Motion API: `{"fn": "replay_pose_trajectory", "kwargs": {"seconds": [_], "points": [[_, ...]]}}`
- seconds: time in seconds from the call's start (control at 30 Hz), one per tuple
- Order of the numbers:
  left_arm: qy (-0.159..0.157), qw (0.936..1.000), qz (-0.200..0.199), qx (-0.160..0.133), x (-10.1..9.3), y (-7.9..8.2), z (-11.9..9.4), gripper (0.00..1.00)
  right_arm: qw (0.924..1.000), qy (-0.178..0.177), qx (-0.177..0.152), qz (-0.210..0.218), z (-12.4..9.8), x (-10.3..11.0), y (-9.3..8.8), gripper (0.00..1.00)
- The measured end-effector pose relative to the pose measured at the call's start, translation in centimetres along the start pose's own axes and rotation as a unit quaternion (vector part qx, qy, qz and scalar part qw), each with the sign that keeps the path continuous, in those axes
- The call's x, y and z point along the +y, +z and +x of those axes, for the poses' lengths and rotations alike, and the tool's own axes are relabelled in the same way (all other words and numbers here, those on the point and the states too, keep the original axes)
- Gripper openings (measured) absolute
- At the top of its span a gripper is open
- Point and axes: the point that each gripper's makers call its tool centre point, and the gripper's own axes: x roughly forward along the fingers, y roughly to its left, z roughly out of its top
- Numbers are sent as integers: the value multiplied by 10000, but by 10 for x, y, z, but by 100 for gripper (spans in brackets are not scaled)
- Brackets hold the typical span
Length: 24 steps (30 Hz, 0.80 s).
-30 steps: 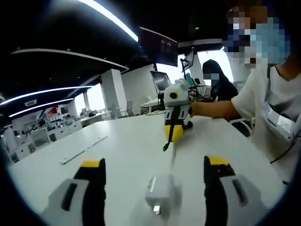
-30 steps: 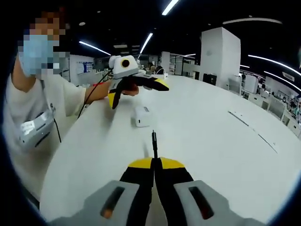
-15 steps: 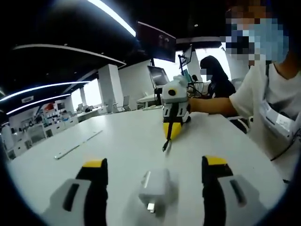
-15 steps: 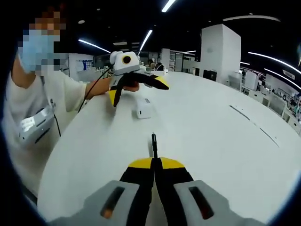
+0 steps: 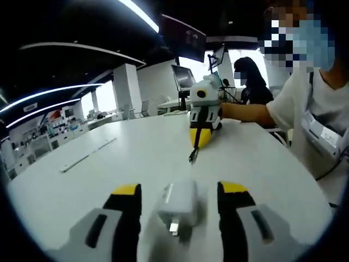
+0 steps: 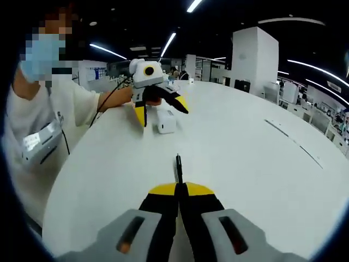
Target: Plug the desk Type‑C cable into the charger adapter.
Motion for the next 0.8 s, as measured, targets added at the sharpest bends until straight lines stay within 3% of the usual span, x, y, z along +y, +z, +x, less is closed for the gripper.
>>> {"fn": "replay_pose_trajectory", "kwargs": {"seconds": [0.13, 0.27, 0.8], "points": [[14, 9999, 17, 105, 1, -4, 0, 50, 10000, -4, -9, -16, 0, 1, 1, 3], [100, 9996, 217, 136, 3, -5, -2, 34, 10000, 7, 27, -24, 1, 2, -1, 3], [-1, 9993, 96, 357, 3, -13, -2, 29, 10000, 36, 61, -52, 2, 1, -2, 3]]}}
